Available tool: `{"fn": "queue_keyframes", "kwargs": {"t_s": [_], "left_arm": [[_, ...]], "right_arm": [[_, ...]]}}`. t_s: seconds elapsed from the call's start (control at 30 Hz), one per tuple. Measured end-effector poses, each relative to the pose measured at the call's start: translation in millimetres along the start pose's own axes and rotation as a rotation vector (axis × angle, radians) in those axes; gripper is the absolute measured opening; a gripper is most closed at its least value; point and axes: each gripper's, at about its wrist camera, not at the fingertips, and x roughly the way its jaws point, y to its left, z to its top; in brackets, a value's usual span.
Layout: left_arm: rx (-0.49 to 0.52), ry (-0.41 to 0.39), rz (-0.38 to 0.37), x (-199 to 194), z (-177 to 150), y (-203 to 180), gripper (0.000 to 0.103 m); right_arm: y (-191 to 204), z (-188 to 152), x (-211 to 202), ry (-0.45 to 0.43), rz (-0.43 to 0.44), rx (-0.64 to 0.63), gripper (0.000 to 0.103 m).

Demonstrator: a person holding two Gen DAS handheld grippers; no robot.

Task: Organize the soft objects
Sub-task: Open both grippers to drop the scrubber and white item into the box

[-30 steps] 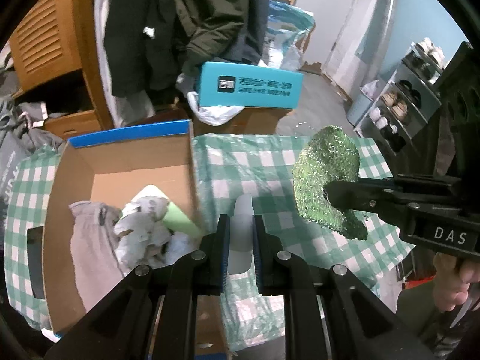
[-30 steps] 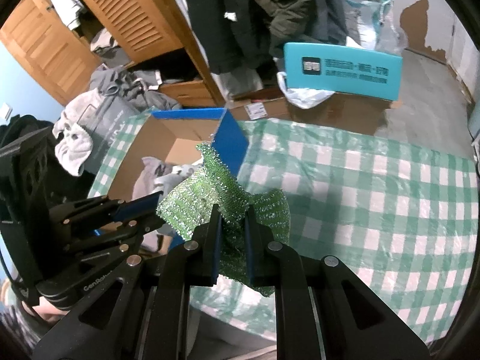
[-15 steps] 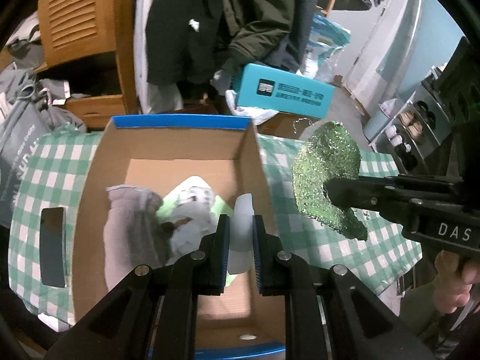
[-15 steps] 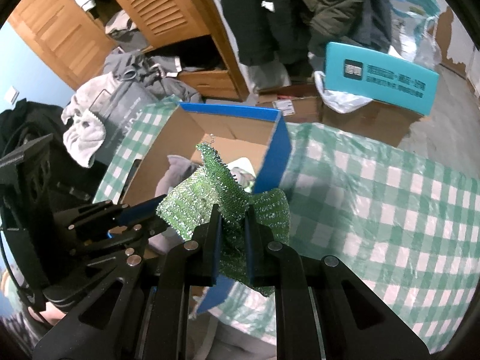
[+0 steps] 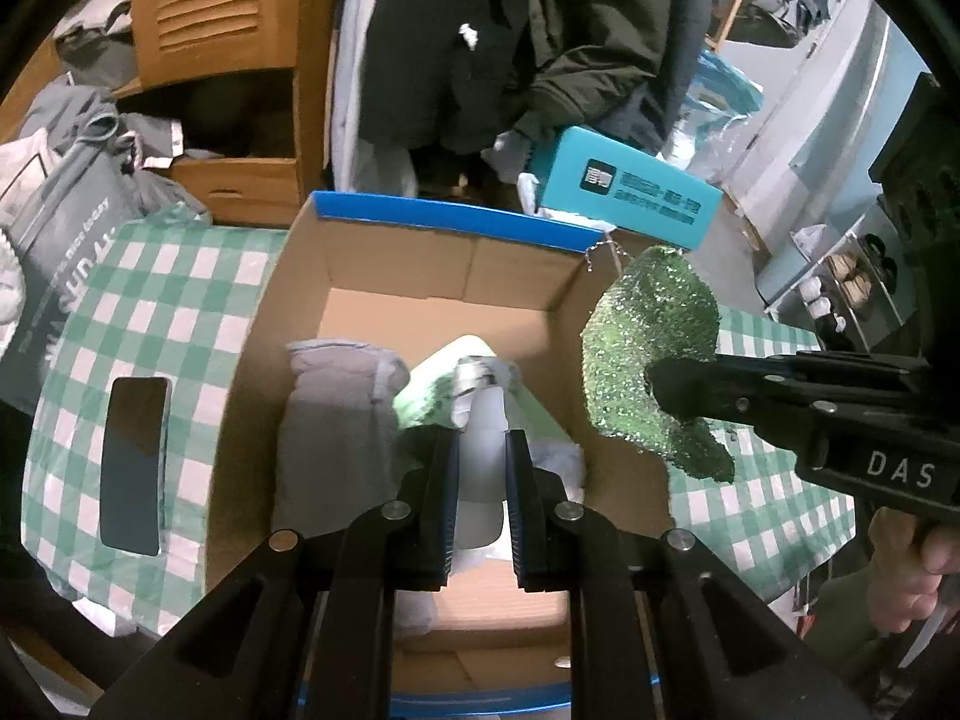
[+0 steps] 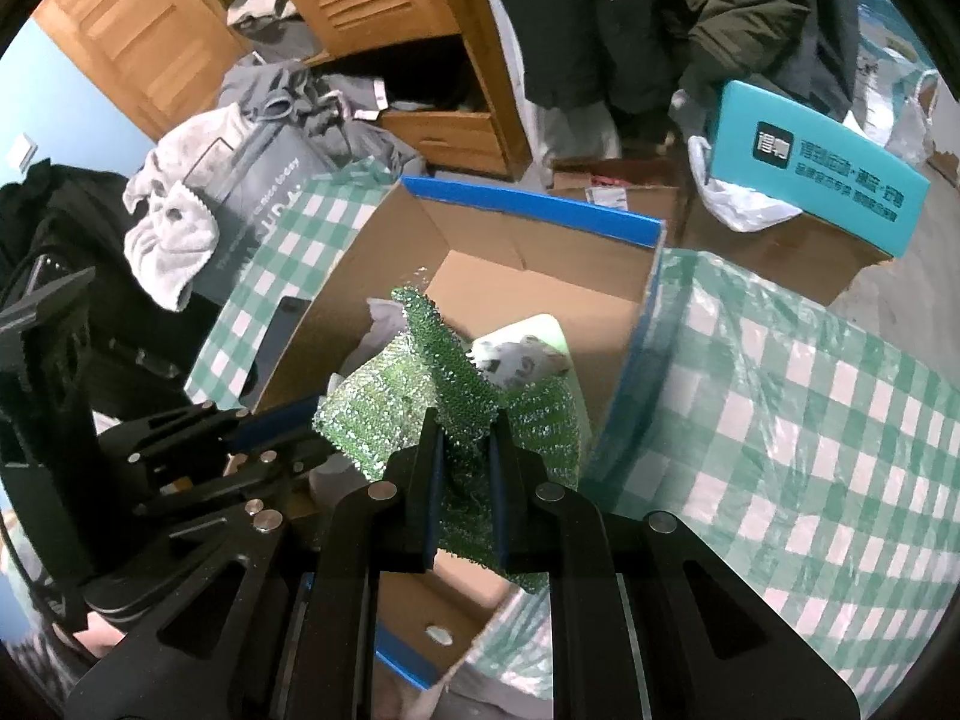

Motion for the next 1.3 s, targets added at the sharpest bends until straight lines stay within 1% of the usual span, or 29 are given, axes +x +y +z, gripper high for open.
{"fn": "queue_keyframes", "kwargs": {"t_s": [0.37,0.4,0.47,0.5,0.53,0.57,0.63,0.67,0.73,0.8,0.87,0.93,1.0,1.07,1.2,1.3], "left_arm": [[-0.037,0.016,0.022,3.3,-2.5,18.1,0.016],[-0.039,0.018,0.02,3.1,-2.7,18.6,0.016],[-0.043,0.02,0.023,2.7,-2.4,19.3,0.018],[-0.044,0.019,0.023,2.1,-2.3,19.3,0.021],[-0.046,0.018,0.022,1.5,-2.3,19.1,0.026],[-0.047,0.015,0.022,0.3,-2.4,18.7,0.028],[-0.041,0.007,0.028,-2.0,-1.9,18.2,0.034],[-0.036,0.003,0.03,-3.7,-1.7,16.6,0.035],[-0.032,0.0,0.032,-5.2,-1.2,14.5,0.042],[-0.029,-0.005,0.036,-7.5,-1.0,12.2,0.045],[-0.024,-0.01,0.038,-9.8,-0.9,10.0,0.049],[-0.014,-0.018,0.041,-12.7,-0.8,6.9,0.054],[-0.008,-0.024,0.046,-15.4,-0.3,3.9,0.057],[-0.003,-0.031,0.045,-19.0,0.1,0.7,0.06],[0.005,-0.049,0.044,-26.7,0.1,-6.2,0.072],[0.023,-0.062,0.05,-31.3,1.0,-13.7,0.077]], "right_arm": [[13.2,6.8,25.4,0.039,0.005,-0.024,0.012],[14.3,6.7,26.2,0.039,0.006,-0.024,0.013],[14.3,7.0,28.0,0.042,0.01,-0.023,0.019],[14.7,7.2,28.5,0.041,0.009,-0.023,0.019],[14.3,7.0,28.4,0.04,0.012,-0.022,0.02],[13.4,6.6,28.0,0.039,0.017,-0.019,0.021],[12.4,6.3,27.1,0.037,0.011,-0.018,0.027],[11.8,5.9,26.0,0.034,0.009,-0.016,0.028],[9.6,4.8,22.9,0.031,0.01,-0.01,0.029],[8.8,4.5,19.8,0.025,0.009,-0.005,0.031],[7.0,3.8,15.2,0.016,0.013,-0.002,0.037],[6.5,3.0,10.5,0.007,0.007,-0.001,0.04],[5.5,1.7,4.1,-0.006,-0.003,-0.002,0.043],[4.1,-0.4,-3.4,-0.024,-0.014,-0.002,0.049],[1.1,-4.9,-17.7,-0.052,-0.045,-0.007,0.055],[-0.5,-8.8,-28.8,-0.08,-0.076,-0.01,0.061]]}}
